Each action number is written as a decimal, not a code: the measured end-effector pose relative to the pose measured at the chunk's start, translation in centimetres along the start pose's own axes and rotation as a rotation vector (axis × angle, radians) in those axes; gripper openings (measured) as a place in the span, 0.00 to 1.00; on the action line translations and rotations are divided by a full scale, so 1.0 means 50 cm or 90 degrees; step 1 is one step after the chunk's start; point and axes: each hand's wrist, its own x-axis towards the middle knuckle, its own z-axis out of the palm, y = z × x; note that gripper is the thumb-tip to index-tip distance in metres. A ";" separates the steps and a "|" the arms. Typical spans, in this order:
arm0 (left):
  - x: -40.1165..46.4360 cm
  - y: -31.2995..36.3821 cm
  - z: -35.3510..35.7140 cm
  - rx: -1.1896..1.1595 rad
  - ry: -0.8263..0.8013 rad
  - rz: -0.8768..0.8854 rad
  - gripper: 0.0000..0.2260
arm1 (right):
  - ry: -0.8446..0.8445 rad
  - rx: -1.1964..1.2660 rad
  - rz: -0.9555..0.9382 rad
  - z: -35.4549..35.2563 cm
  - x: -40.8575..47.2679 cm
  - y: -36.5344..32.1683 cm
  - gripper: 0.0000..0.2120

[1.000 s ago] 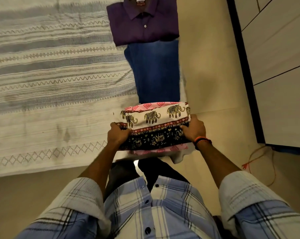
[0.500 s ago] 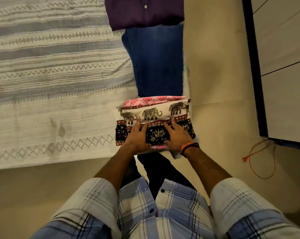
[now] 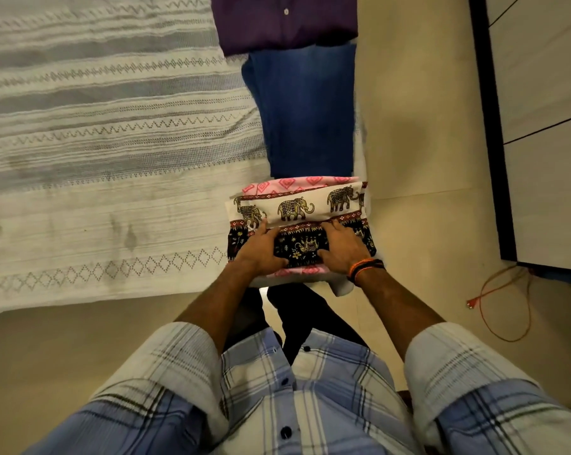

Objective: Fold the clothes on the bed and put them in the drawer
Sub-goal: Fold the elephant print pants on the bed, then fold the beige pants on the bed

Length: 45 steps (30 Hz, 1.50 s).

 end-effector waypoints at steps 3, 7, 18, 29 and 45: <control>-0.039 0.006 -0.022 -0.041 0.022 -0.007 0.40 | 0.040 0.088 -0.011 -0.018 -0.027 -0.016 0.28; -0.109 -0.003 -0.049 -0.108 0.076 -0.004 0.29 | 0.070 0.138 -0.025 -0.035 -0.063 -0.062 0.24; -0.274 -0.209 -0.112 -0.167 0.205 -0.039 0.31 | 0.127 0.077 -0.128 0.019 -0.118 -0.308 0.19; -0.506 -0.617 -0.177 -0.275 0.328 -0.114 0.29 | 0.118 0.019 -0.241 0.168 -0.158 -0.722 0.22; -0.616 -1.089 -0.393 -0.384 0.420 -0.248 0.27 | 0.051 -0.057 -0.384 0.252 0.040 -1.279 0.22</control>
